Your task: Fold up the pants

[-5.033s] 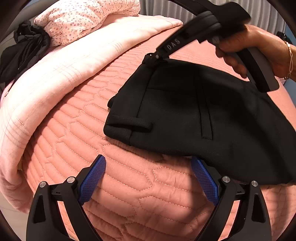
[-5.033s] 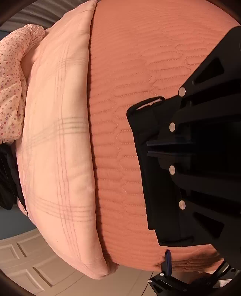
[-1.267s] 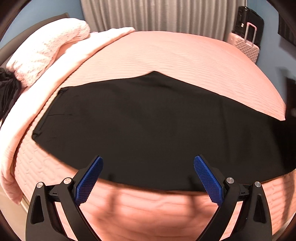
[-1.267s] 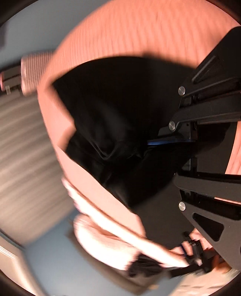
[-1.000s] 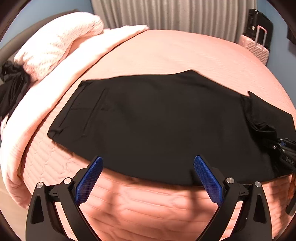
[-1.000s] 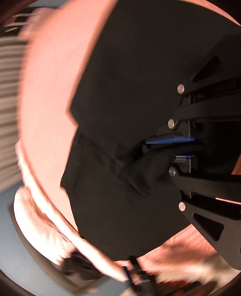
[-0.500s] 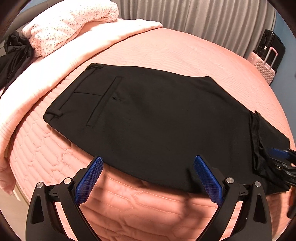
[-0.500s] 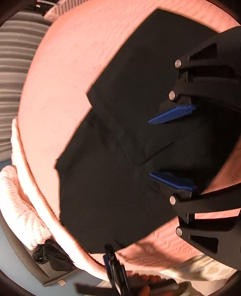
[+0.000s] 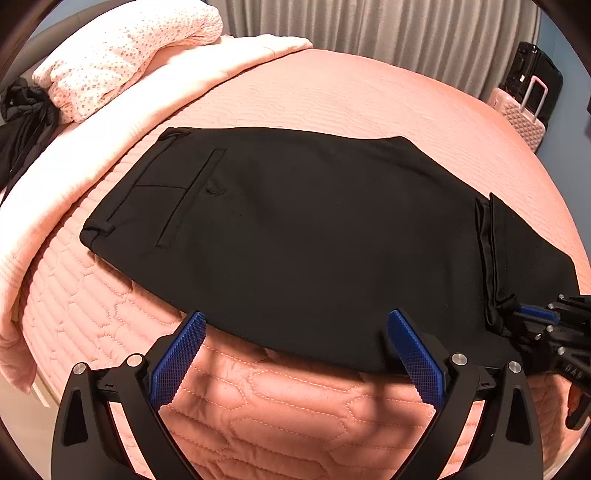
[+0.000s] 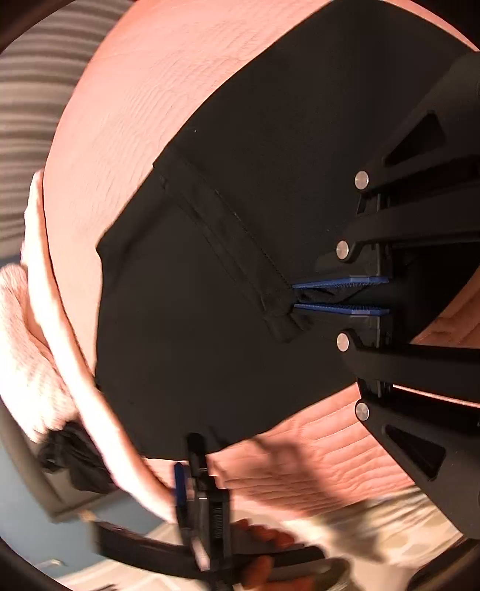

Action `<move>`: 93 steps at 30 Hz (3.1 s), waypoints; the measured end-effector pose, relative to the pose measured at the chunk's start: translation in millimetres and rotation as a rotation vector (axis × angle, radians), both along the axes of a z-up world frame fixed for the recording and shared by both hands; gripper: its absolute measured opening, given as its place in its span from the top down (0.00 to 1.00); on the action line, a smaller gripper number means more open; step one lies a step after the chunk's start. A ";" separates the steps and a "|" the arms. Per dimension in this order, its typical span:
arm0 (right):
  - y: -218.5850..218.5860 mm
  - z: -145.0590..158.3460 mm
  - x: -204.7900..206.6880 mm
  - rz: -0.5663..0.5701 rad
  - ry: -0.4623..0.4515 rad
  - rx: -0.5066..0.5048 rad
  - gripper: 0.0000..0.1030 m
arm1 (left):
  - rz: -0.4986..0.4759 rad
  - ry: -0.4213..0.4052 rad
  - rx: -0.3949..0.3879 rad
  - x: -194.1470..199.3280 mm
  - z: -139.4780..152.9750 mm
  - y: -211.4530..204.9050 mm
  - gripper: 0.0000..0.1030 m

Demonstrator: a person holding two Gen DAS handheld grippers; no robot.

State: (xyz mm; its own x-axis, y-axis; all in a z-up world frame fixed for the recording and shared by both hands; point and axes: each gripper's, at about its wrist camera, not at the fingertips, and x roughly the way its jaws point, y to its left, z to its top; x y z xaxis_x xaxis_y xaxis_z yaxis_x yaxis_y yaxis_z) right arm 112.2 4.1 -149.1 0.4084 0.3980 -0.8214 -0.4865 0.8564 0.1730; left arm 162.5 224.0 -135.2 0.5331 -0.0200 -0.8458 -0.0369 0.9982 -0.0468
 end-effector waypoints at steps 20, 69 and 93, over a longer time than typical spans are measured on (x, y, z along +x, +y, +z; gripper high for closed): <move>2.7 17.5 -20.3 -0.089 -0.104 -0.155 0.27 | 0.283 -0.062 -0.482 29.0 -22.5 164.3 0.06; -169.8 89.5 -165.7 -0.707 -0.180 0.099 0.09 | -0.508 -0.301 -0.142 16.9 100.5 -180.1 0.89; -205.8 74.8 -95.5 -0.574 -0.133 0.367 0.18 | -0.559 -0.250 -0.080 -92.6 68.8 -270.3 0.16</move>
